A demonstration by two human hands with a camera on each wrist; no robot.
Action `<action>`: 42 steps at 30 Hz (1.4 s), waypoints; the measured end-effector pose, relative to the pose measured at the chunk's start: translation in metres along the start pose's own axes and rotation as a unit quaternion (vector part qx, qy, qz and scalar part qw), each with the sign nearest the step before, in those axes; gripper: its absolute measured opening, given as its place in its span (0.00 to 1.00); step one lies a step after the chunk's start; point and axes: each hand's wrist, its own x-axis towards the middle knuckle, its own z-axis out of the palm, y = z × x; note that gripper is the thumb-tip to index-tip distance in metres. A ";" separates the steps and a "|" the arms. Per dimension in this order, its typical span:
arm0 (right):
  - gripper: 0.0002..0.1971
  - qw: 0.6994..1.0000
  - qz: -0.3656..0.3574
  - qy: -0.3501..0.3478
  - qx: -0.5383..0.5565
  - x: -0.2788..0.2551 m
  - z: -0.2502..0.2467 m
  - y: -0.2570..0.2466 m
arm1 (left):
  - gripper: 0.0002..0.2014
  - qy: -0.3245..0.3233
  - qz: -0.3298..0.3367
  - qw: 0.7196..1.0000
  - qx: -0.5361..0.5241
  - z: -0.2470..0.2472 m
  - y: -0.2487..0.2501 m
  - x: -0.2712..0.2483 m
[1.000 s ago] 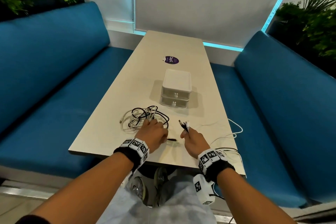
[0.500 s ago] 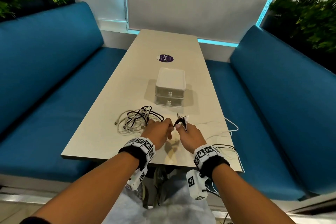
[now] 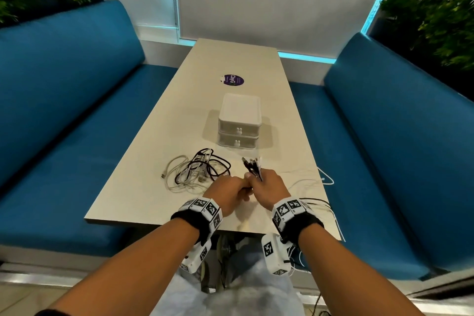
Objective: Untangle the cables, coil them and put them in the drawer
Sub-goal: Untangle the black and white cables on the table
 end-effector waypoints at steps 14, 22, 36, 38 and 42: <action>0.14 0.976 0.131 0.089 -0.147 0.007 -0.041 0.041 | 0.16 0.056 -0.009 0.966 0.252 -0.028 -0.036 0.001; 0.18 0.998 0.018 0.056 -0.036 -0.001 -0.035 0.010 | 0.18 -0.008 -0.013 0.949 0.316 -0.017 -0.022 -0.007; 0.15 0.977 -0.096 -0.147 -0.123 -0.020 -0.008 -0.019 | 0.09 -0.032 0.002 0.953 0.300 -0.012 -0.009 -0.005; 0.16 0.958 -0.092 -0.149 -0.225 -0.019 -0.012 -0.008 | 0.10 -0.025 -0.004 0.963 0.267 -0.016 -0.020 -0.006; 0.19 0.926 -0.060 -0.117 -0.353 -0.016 -0.027 0.009 | 0.09 -0.038 0.024 0.965 0.259 -0.019 -0.035 -0.008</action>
